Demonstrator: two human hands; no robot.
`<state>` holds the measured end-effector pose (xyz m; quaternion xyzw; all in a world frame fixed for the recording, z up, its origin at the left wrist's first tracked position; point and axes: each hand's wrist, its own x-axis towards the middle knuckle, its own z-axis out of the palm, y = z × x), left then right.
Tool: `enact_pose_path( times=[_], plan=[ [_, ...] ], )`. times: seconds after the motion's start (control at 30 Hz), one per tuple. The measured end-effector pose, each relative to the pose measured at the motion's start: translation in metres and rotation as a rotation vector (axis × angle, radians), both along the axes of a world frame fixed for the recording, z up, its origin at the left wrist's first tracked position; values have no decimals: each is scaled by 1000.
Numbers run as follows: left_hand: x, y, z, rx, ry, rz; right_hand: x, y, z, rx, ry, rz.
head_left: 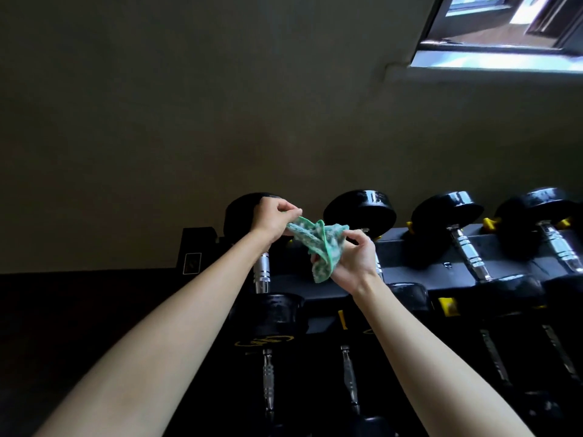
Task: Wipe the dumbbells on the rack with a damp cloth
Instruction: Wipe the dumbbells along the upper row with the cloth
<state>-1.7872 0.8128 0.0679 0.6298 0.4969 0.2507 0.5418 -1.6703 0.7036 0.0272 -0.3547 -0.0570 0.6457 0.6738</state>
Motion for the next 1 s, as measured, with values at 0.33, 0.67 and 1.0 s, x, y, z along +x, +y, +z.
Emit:
enact_pose_path(
  times=[0.33,0.67,1.0],
  plan=[
    [22,10,1,-301,-58,-92,9,15,2,-245,-327,74],
    [25,22,3,-62,113,-293,14,15,10,-89,-101,7],
    [43,29,2,66,113,-105,25,24,2,-106,-38,-286]
  ],
)
